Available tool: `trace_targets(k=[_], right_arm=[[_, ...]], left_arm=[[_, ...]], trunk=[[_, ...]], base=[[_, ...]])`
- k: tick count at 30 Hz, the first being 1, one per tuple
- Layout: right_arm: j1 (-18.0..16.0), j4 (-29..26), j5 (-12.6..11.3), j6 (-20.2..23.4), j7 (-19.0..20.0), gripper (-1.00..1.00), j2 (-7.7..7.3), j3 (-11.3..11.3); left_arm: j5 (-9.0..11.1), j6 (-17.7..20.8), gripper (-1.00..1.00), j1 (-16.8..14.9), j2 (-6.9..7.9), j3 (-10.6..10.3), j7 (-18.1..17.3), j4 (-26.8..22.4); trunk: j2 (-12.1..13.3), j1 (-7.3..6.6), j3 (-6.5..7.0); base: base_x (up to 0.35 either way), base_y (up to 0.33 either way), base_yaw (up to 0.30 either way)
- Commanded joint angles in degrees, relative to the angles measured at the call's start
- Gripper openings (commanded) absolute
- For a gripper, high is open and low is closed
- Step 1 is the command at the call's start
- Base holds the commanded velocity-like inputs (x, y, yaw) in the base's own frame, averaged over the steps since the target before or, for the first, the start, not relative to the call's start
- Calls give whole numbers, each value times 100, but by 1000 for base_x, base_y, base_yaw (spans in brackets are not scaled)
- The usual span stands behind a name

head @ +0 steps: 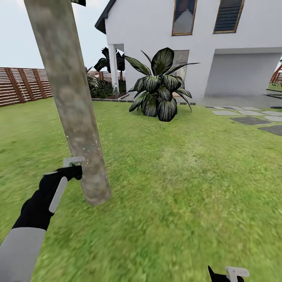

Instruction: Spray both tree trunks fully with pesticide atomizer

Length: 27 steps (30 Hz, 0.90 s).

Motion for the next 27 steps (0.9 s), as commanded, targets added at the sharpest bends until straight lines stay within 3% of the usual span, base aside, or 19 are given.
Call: trace_targets(k=[1, 5, 9, 12, 14, 16, 19, 20, 24, 27], right_arm=[[0, 1, 0, 0, 0, 100, 0, 0], [0, 2, 0, 0, 0, 100, 0, 0], [0, 3, 0, -1, 0, 100, 0, 0], [0, 7, 0, 0, 0, 100, 0, 0], [0, 4, 0, 0, 0, 100, 0, 0], [0, 5, 0, 0, 0, 100, 0, 0], [0, 6, 0, 0, 0, 100, 0, 0], [0, 7, 0, 0, 0, 100, 0, 0], [0, 8, 0, 0, 0, 100, 0, 0], [0, 8, 0, 0, 0, 100, 0, 0]], left_arm=[[0, 275, -100, -57, 6, 14, -7, -39], [15, 823, -100, -104, 121, 154, -18, -219], [28, 867, -100, -98, 363, 360, -25, -251], [26, 955, -100, -103, 357, 317, -35, -371], [28, 1137, -100, -105, 321, 153, -41, -514], [34, 1247, -100, -107, 274, -345, -45, -667], [48, 1299, -100, -114, 182, -529, -182, -705], [52, 1507, -100, -198, 179, -544, -369, -715], [28, 1702, -100, -390, 259, -486, -808, -741], [30, 1728, -100, -396, 360, -112, -863, -738]], trunk=[[0, 0, 0], [0, 0, 0], [0, 0, 0], [0, 0, 0], [0, 0, 0], [0, 0, 0], [0, 0, 0], [0, 0, 0], [0, 0, 0], [0, 0, 0]], base=[[0, 0, 0], [0, 0, 0], [0, 0, 0], [0, 0, 0], [0, 0, 0], [0, 0, 0], [0, 0, 0], [0, 0, 0], [0, 0, 0], [0, 0, 0]])
